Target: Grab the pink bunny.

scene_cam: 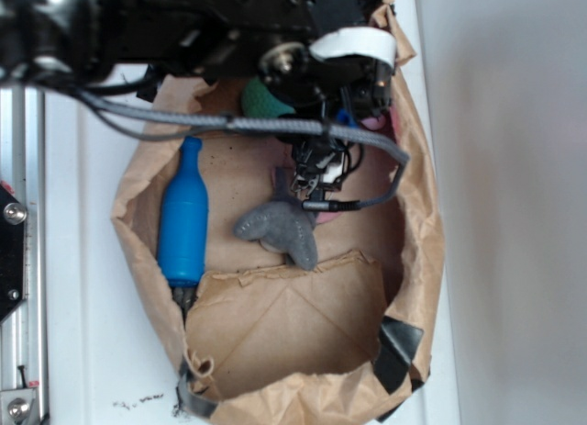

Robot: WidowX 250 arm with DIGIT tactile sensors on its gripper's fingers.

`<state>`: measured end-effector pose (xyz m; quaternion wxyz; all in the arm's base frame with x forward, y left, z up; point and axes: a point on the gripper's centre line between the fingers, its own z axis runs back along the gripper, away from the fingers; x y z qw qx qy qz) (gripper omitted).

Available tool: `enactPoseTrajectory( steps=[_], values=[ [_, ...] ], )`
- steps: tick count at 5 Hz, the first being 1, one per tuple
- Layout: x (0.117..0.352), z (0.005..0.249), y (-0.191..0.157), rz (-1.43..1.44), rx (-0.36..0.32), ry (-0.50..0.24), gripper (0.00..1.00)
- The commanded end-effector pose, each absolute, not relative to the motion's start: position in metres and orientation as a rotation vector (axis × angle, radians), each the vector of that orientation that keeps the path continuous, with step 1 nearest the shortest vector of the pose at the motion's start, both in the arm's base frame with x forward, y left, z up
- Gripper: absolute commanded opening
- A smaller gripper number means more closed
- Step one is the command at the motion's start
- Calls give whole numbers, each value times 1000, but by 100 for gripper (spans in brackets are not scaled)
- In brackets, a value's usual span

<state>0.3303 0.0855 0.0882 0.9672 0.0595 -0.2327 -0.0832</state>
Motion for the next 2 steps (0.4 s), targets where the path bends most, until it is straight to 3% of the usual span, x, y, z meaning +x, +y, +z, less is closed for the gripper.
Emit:
enactPoseTrajectory(
  steps=[1, 2],
  values=[
    [348, 102, 90, -231, 146, -539, 100],
    [353, 106, 94, -306, 41, -489, 100]
  ],
)
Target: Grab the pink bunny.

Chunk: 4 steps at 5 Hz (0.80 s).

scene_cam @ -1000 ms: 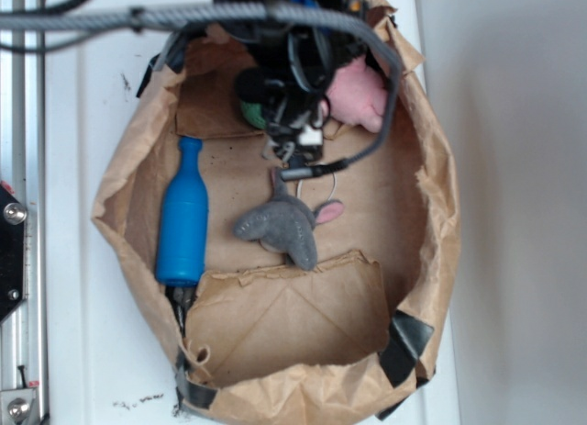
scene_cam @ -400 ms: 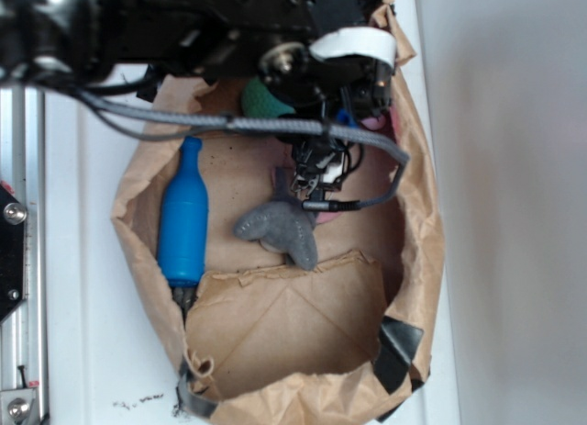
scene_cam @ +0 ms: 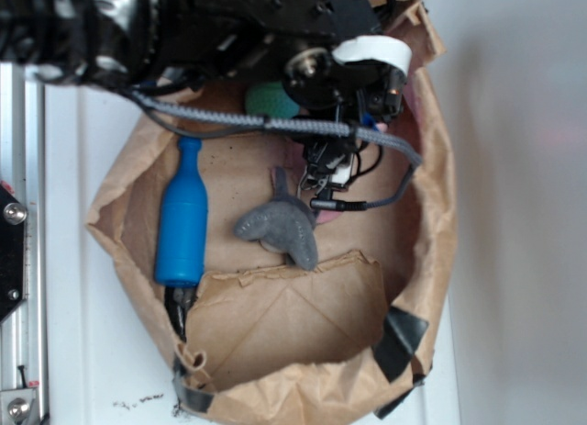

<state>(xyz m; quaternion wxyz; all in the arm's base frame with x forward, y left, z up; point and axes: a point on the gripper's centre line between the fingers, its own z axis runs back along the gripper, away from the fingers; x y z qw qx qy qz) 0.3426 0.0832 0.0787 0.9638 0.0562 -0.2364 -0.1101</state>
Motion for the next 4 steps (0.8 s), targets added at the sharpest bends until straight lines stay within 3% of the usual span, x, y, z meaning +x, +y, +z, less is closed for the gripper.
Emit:
enactPoseTrajectory(
  steps=[1, 2, 4],
  values=[
    [349, 109, 96, -331, 24, -470, 100],
    [348, 109, 102, -316, 59, -483, 100],
    [378, 100, 126, -200, 111, -462, 100]
  ],
)
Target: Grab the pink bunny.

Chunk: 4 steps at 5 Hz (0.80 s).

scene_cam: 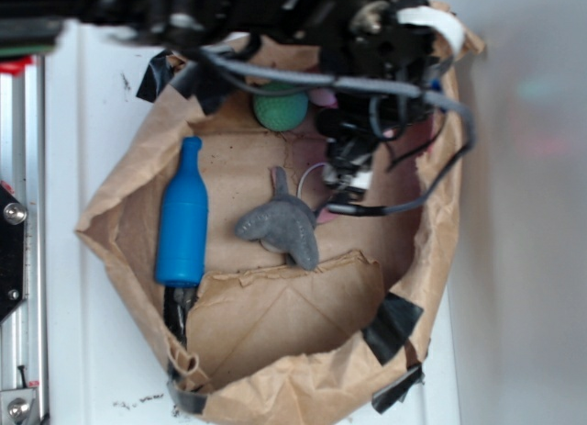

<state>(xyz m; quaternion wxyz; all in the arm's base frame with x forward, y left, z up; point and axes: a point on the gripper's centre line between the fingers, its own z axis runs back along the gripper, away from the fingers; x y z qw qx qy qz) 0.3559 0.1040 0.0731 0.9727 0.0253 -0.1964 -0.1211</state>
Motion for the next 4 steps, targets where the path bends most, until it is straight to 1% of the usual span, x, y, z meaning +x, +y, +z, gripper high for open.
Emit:
enactPoseTrajectory(
  steps=[1, 2, 3, 4],
  values=[
    [393, 93, 131, -164, 148, -450, 100],
    [399, 87, 127, -164, 180, -446, 100],
    [401, 83, 123, -171, 191, -441, 100],
    [400, 76, 118, -155, 244, -440, 100]
  ],
)
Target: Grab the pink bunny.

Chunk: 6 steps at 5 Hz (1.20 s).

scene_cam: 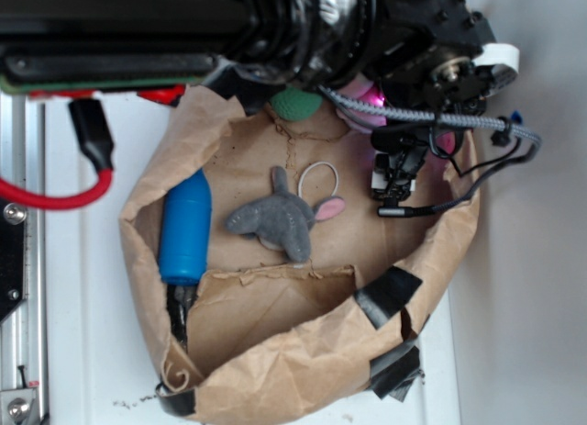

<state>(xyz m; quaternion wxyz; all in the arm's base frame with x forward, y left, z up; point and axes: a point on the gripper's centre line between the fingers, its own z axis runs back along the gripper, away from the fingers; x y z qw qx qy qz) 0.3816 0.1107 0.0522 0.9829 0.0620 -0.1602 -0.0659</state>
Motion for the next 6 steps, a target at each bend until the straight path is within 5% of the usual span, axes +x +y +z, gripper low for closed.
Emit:
enactPoseTrajectory(
  steps=[1, 6],
  values=[
    [399, 73, 116, -137, 264, -440, 0],
    [391, 69, 118, -112, 244, -461, 0]
  ],
)
